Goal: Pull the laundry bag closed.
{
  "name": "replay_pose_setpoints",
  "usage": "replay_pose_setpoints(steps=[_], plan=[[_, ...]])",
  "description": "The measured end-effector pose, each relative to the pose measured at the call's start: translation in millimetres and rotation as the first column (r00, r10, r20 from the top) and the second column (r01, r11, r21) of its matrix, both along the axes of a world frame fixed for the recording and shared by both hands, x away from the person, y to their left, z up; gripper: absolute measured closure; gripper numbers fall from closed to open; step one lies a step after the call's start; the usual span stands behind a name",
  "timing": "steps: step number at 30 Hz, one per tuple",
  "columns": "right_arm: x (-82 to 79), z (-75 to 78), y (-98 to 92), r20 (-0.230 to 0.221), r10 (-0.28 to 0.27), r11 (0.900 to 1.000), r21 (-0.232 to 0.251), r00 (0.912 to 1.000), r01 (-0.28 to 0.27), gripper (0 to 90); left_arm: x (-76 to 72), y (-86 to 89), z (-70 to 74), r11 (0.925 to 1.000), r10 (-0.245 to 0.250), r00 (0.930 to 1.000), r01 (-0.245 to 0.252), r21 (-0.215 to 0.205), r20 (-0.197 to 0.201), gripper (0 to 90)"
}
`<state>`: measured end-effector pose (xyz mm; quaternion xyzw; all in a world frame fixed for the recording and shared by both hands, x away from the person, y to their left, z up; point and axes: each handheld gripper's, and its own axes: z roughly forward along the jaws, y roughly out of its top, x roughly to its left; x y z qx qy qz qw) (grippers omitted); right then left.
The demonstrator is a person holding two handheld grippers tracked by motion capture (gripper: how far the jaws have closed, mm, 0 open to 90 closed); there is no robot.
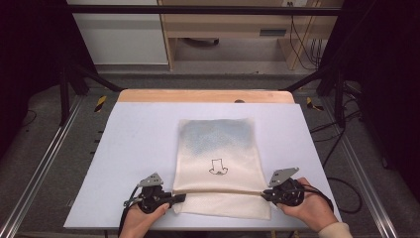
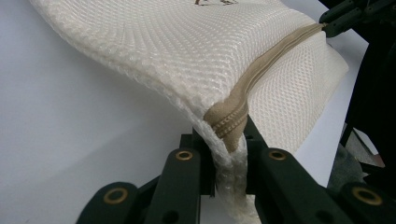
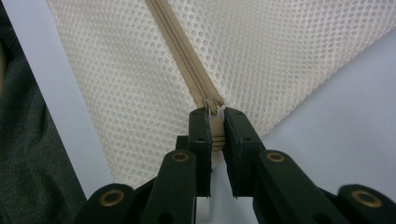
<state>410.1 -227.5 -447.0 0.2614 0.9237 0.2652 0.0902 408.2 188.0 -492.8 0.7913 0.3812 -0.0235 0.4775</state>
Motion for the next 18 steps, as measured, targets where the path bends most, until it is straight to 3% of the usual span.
replay_pose_setpoints(steps=[4, 7, 11, 16, 18], plan=[[0.6, -1.1, 0.6, 0.003, 0.001, 1.0, 0.017, 1.0, -0.001, 81.1, -0.8, 0.0, 0.9, 0.9998, 0.017, 0.9998, -0.017, 0.012, 0.007, 73.2], [-0.3, -0.4, 1.8, -0.01, -0.01, 0.999, 0.035, 0.9999, 0.01, 74.6, -3.6, -0.2, 4.3, 0.9966, 0.062, 0.9974, -0.064, 0.053, 0.038, 58.6], [-1.1, 0.8, 5.8, 0.019, -0.001, 0.999, 0.04, 0.9998, 0.0, 61.5, -8.5, 1.6, 11.4, 0.9941, 0.092, 0.9938, -0.096, 0.051, 0.062, 43.4], [-0.3, 5.3, 10.3, 0.057, -0.022, 0.998, 0.067, 0.9981, 0.018, 44.1, -13.4, 11.0, 19.7, 0.9835, 0.161, 0.9809, -0.169, 0.065, 0.108, 25.1], [1.4, 6.8, 11.8, 0.067, -0.039, 0.996, 0.082, 0.997, 0.033, 36.6, -13.9, 16.1, 23.3, 0.976, 0.199, 0.9717, -0.208, 0.064, 0.128, 17.8]])
